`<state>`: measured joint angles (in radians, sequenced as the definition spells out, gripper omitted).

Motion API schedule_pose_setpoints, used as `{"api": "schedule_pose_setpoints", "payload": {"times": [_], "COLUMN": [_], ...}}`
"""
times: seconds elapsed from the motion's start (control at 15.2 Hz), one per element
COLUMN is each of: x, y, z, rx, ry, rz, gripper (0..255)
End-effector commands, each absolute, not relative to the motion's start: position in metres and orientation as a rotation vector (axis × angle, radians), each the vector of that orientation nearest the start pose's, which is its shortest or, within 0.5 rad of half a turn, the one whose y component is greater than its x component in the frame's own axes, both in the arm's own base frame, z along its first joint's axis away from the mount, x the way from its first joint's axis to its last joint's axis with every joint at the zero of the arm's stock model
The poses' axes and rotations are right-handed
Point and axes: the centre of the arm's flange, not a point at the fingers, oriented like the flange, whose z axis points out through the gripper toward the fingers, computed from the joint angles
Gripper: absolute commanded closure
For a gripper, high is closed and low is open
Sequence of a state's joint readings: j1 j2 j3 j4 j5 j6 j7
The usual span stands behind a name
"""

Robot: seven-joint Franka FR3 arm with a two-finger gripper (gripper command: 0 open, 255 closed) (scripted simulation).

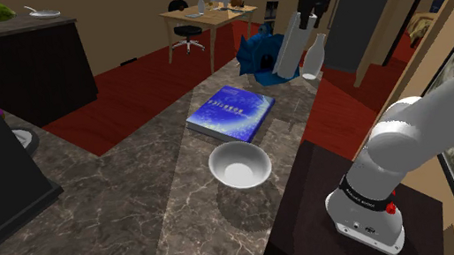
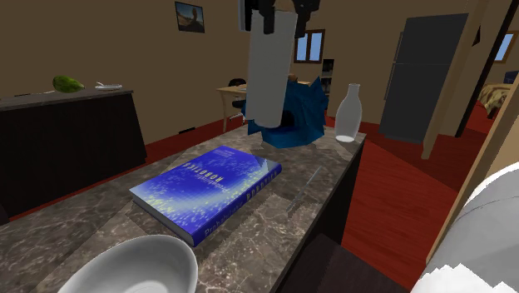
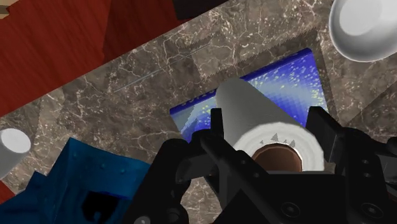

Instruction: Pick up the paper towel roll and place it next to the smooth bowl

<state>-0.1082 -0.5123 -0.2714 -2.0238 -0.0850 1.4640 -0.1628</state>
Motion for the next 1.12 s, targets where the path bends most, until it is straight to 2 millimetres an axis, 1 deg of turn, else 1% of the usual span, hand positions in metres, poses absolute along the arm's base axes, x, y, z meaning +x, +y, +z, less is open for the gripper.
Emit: {"api": "schedule_pose_setpoints", "payload": {"times": [0.0, 0.79, 0.86, 1.06], "x": [0.333, 0.270, 0.266, 0.266], "y": [-0.154, -0.016, -0.007, -0.007], "z": [0.640, 0.687, 0.690, 0.675], "rx": [-3.067, -3.067, -3.067, -3.067], "ry": [0.287, 0.287, 0.287, 0.287], "rz": [0.078, 0.078, 0.078, 0.078], "gripper": [255, 255, 255, 255]}}
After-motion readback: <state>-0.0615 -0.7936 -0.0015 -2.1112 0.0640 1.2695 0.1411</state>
